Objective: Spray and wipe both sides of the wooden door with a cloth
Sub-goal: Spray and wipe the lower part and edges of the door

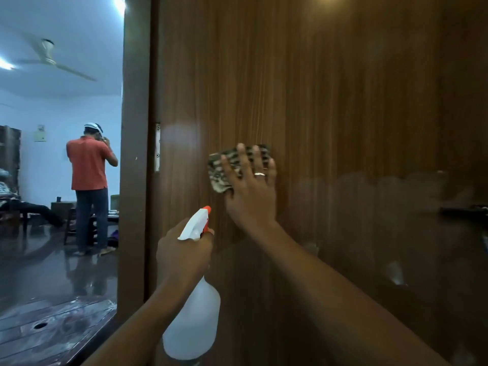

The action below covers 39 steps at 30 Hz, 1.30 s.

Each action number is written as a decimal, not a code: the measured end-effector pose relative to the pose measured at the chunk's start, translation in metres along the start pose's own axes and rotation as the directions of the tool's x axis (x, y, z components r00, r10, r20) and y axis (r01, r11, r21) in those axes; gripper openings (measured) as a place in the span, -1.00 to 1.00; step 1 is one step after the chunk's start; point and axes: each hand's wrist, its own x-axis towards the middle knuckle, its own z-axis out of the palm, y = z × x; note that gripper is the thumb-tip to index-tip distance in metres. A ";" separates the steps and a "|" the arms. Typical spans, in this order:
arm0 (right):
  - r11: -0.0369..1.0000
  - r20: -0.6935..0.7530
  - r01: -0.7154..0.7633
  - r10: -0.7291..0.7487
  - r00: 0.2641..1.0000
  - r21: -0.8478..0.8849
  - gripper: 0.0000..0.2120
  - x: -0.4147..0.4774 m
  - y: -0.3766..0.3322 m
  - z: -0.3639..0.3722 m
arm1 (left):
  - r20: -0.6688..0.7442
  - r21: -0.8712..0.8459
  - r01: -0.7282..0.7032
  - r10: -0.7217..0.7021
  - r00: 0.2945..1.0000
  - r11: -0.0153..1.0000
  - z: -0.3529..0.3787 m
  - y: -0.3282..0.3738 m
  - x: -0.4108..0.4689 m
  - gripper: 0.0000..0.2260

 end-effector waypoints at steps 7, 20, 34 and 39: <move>0.923 0.113 0.382 -0.375 0.920 -0.041 -0.45 -0.095 0.019 0.010 | 0.027 0.017 -0.110 0.110 0.994 0.994 0.004 0.007 0.009 -0.69; 0.986 0.132 0.107 -0.090 0.987 -0.127 -0.34 -0.064 0.060 -0.008 | 0.086 0.044 -0.124 0.120 0.989 0.991 0.031 0.011 0.006 -0.64; 0.945 0.149 -0.272 0.300 0.942 -0.182 -0.34 -0.060 0.123 -0.045 | 0.177 -0.034 -0.113 0.118 0.977 0.993 0.055 0.017 -0.004 -0.73; 0.975 0.275 0.035 0.028 0.961 -0.220 -0.36 -0.125 0.158 -0.054 | 0.220 -0.059 -0.080 0.091 0.971 0.995 0.074 0.019 -0.012 -0.71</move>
